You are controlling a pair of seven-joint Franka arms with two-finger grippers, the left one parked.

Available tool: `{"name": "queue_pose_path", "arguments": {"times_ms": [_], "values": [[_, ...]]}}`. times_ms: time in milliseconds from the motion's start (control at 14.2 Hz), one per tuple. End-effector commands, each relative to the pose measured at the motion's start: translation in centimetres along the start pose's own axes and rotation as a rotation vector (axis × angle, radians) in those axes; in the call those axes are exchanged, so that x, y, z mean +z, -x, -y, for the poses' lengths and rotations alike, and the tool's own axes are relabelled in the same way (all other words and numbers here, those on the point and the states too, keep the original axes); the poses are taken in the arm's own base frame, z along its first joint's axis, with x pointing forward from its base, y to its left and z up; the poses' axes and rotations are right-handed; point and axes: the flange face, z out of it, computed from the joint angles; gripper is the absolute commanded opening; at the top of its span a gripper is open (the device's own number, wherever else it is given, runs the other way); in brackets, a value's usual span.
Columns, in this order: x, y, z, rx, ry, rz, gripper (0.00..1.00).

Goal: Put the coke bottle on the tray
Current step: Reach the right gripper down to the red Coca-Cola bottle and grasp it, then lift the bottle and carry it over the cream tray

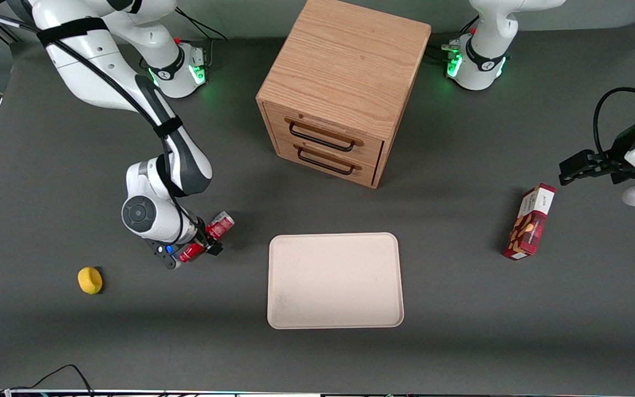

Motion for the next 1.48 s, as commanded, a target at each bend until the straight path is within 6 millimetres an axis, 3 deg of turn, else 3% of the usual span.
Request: {"name": "queue_pose_path", "arguments": {"times_ms": [0,212,353,423,494,564,635,917,1269,1410], "values": [[1.2,0.2,0.1,0.022,-0.013,-0.004,1.0],[2.3,0.4,-0.6,0.025,-0.007,-0.003,0.99],[3.3,0.4,-0.8,0.024,-0.017,-0.011,0.81],[3.4,0.4,-0.8,0.022,-0.018,-0.012,0.68],[3.6,0.4,-0.8,0.013,-0.016,-0.013,0.45],[3.6,0.4,-0.8,0.01,-0.015,-0.015,0.13],[3.5,0.4,-0.7,0.005,-0.015,-0.017,0.0],[1.2,0.6,-0.3,-0.016,-0.012,-0.03,0.0],[-10.7,4.2,2.8,-0.159,-0.002,-0.021,0.0],[-16.2,6.9,5.8,-0.279,-0.059,-0.026,0.0]]}}
